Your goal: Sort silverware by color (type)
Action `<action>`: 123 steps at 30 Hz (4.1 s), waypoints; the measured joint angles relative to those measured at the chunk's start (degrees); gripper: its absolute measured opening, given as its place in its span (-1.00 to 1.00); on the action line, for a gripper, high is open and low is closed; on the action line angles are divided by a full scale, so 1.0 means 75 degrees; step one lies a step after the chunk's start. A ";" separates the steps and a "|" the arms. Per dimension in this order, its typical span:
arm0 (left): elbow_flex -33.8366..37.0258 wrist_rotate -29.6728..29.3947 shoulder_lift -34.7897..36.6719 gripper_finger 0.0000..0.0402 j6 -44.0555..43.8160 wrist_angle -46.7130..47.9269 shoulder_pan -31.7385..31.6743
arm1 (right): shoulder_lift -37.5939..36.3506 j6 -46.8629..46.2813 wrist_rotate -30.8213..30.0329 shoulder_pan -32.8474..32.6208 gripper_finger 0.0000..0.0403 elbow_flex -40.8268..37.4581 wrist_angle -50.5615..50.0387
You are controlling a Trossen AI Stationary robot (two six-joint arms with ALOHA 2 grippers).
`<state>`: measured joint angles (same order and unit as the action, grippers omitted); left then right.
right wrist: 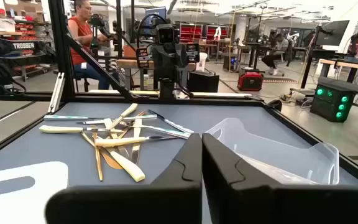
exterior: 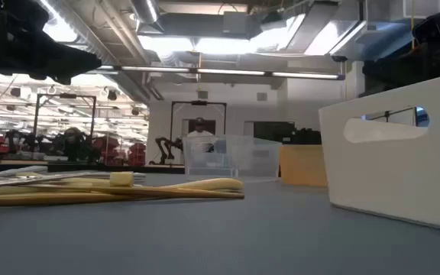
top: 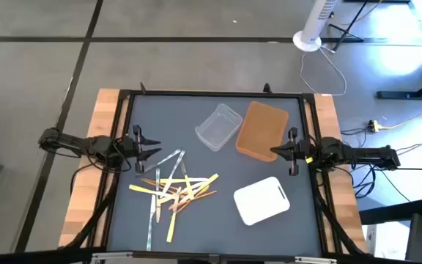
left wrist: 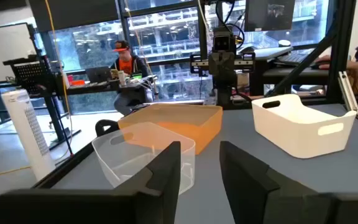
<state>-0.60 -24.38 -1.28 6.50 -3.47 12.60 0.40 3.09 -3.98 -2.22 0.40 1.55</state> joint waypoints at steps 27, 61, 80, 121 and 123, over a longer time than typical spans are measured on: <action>0.0000 -0.0002 0.0001 -0.47 -0.0002 0.0000 0.0000 | -0.0002 0.0000 -0.0001 0.0000 -1.00 0.0000 -0.0001; -0.0001 -0.0001 0.0001 -0.48 0.0000 0.0000 0.0000 | -0.0003 -0.0002 0.0010 -0.0002 -1.00 0.0000 0.0015; -0.0002 -0.0002 0.0003 -0.47 -0.0003 -0.0002 0.0000 | -0.0003 -0.1781 -0.0656 -0.0001 0.29 -0.0003 0.0275; -0.0003 -0.0003 0.0002 -0.48 -0.0006 -0.0003 0.0000 | 0.3269 -0.1129 -0.0110 0.0000 0.58 0.2058 0.0961; 0.0000 -0.0003 0.0003 -0.47 -0.0009 -0.0003 0.0000 | 0.3698 -0.0863 0.0029 -0.0002 0.58 0.2361 0.0923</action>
<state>-0.60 -24.40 -1.26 6.44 -3.49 12.60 28.14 -3.38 -3.76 -2.23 18.11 8.48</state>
